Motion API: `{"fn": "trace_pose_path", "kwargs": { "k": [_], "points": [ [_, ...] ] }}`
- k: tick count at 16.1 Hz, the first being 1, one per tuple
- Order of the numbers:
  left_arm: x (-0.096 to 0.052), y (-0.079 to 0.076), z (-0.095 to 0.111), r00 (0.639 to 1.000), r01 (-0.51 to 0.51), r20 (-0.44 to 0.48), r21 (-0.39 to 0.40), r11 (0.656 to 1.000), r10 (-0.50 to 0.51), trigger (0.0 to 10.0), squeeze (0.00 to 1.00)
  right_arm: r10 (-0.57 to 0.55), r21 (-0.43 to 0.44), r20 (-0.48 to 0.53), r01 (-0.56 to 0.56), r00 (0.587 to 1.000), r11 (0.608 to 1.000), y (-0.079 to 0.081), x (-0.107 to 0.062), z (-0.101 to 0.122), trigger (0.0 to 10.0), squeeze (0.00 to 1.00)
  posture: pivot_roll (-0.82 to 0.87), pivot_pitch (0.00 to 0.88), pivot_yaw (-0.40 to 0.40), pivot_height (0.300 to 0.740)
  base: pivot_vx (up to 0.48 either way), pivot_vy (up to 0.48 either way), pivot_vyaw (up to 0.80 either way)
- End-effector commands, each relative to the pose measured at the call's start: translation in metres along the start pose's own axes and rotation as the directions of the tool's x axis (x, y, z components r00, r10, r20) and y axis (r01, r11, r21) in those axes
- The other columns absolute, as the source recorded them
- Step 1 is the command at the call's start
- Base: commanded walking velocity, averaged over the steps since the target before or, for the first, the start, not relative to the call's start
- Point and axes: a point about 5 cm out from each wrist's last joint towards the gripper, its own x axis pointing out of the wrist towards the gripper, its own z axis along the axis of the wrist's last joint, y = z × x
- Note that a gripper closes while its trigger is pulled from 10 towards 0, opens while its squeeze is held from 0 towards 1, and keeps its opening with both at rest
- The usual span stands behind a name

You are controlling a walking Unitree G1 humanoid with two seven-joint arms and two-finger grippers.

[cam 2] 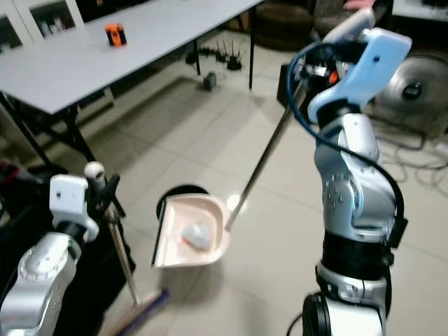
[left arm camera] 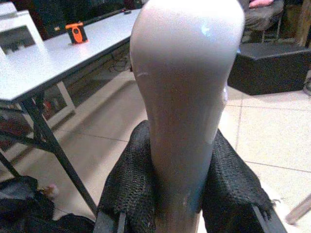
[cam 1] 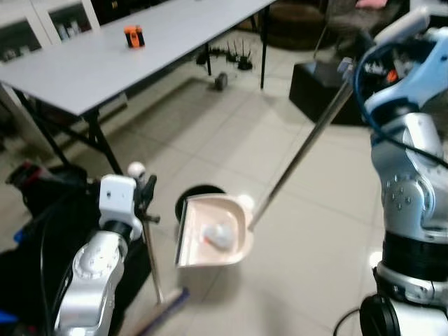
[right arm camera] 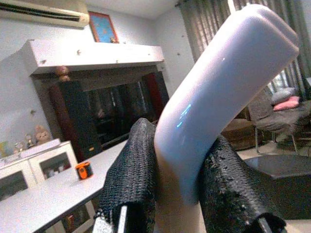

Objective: Sweep floor

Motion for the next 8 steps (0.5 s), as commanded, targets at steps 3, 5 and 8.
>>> {"fn": "trace_pose_path", "kwargs": {
  "k": [3, 5, 8],
  "points": [
    [0.0071, -0.0034, 0.0108, 0.999, 0.026, 0.046, 0.003, 1.0, -0.026, 10.0, 0.0, -0.026, -0.005, 0.061, 0.026, 0.998, 1.0, -0.0061, 0.0012, 0.0115, 10.0, 0.0, 0.04, 0.0, 0.079, 0.74, 0.376, 0.0, 0.0],
    [0.0098, -0.0026, 0.0125, 0.998, 0.025, 0.053, 0.007, 1.0, -0.025, 10.0, 0.0, -0.031, 0.004, 0.066, 0.031, 0.997, 1.0, -0.0067, 0.0004, 0.0124, 10.0, 0.0, 0.04, 0.0, 0.084, 0.74, 0.375, 0.0, 0.0],
    [0.0111, -0.0035, 0.0132, 0.998, 0.034, 0.057, 0.008, 0.999, -0.034, 10.0, 0.0, -0.038, 0.003, 0.065, 0.038, 0.997, 0.999, -0.008, -0.0002, 0.0122, 10.0, 0.0, 0.03, 0.0, 0.088, 0.74, 0.375, 0.0, 0.0]
  ]
}}
